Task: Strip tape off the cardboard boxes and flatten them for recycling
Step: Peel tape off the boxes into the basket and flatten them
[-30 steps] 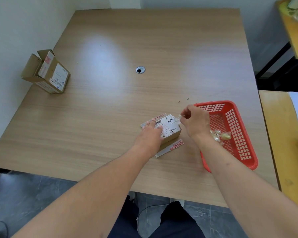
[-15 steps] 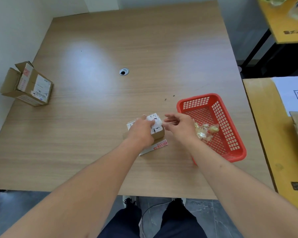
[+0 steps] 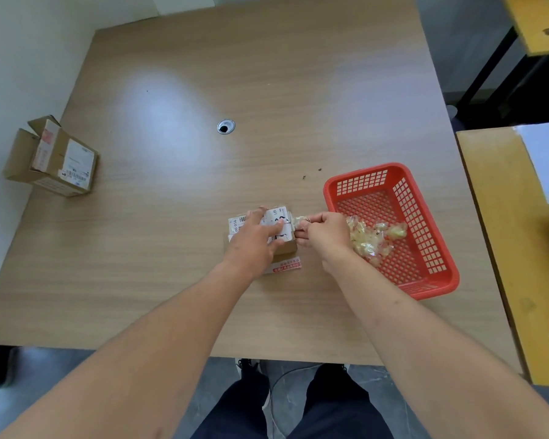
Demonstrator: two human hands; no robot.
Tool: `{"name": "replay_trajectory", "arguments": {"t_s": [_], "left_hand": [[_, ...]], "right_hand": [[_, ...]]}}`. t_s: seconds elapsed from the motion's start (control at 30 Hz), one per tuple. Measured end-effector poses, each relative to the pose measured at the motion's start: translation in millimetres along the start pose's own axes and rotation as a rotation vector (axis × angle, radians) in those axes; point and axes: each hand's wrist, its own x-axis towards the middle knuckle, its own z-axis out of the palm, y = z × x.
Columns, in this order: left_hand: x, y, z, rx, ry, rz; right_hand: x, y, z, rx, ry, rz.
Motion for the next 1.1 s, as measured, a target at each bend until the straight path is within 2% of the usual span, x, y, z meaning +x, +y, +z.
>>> {"name": "replay_trajectory", "arguments": {"t_s": [0.17,0.27,0.43,0.6,0.7,0.83,1.0,1.1], "left_hand": [[-1,0,-1,0.01,-0.001,0.014],[-2,0,-4,0.017,0.0,0.026],[-1,0,-3,0.021,0.01,0.023],[0,-1,0,0.005,0.016,0.008],[0,-1,1,-0.006,0.016,0.007],[0,2,0,-0.014,0.007,-0.016],[-2,3,-2,0.012,0.01,-0.002],[-2,10,-4,0.113,-0.025,0.008]], "right_hand": [[2,-1,6,-0.15,0.119,-0.035],[1,-4,5,-0.224,0.132,-0.032],[3,0,6,-0.39,0.165,-0.161],[-6,-5,-1,-0.474,0.057,-0.345],[-7,-4,-3,-0.302,-0.054,-0.201],[1,-5,-6,-0.064,-0.084,-0.055],[6,-6,1,-0.194,-0.172,-0.063],[3,-3,8,-0.189,-0.071,-0.06]]}}
